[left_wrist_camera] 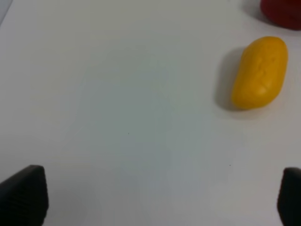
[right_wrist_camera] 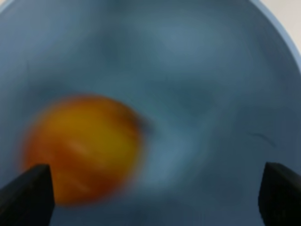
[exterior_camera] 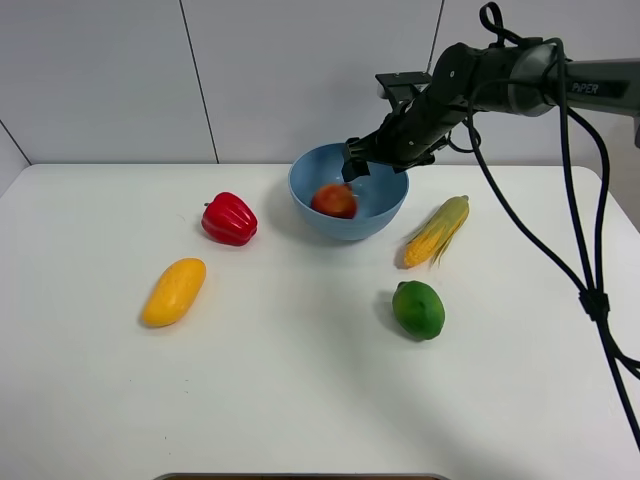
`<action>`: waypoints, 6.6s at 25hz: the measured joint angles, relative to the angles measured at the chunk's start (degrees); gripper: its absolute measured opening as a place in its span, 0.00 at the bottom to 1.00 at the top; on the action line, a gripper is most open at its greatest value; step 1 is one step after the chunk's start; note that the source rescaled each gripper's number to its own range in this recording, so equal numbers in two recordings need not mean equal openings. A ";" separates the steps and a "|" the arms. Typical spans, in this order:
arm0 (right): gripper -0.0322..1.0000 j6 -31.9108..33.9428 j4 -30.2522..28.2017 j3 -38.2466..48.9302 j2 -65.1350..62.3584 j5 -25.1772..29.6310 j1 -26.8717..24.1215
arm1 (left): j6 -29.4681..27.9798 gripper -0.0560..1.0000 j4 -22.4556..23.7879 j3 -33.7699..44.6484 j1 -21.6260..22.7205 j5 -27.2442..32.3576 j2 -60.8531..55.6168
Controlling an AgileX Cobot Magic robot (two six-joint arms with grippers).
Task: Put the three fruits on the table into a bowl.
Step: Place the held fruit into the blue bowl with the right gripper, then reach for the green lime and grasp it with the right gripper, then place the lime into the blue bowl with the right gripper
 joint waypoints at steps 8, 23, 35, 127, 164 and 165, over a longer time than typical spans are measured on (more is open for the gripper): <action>0.66 0.00 0.00 0.00 -1.42 3.23 0.00 | 0.00 1.00 0.00 0.00 0.00 0.00 0.00; 0.66 0.73 -0.02 -3.98 -15.29 27.08 0.00 | 0.00 1.00 0.00 0.00 0.00 0.00 0.00; 0.66 3.27 -2.66 -0.47 -18.49 34.23 0.00 | 0.00 1.00 0.00 0.00 0.00 0.00 0.00; 0.32 8.09 -11.96 28.86 -3.55 8.95 6.49 | 0.00 1.00 0.00 0.00 0.00 0.00 0.00; 0.03 8.09 -11.39 28.91 -7.56 8.91 6.49 | 0.00 1.00 0.00 0.00 0.00 0.00 0.00; 0.03 8.09 -11.39 28.91 -8.32 9.05 6.49 | 0.00 1.00 0.00 0.00 0.00 0.00 0.00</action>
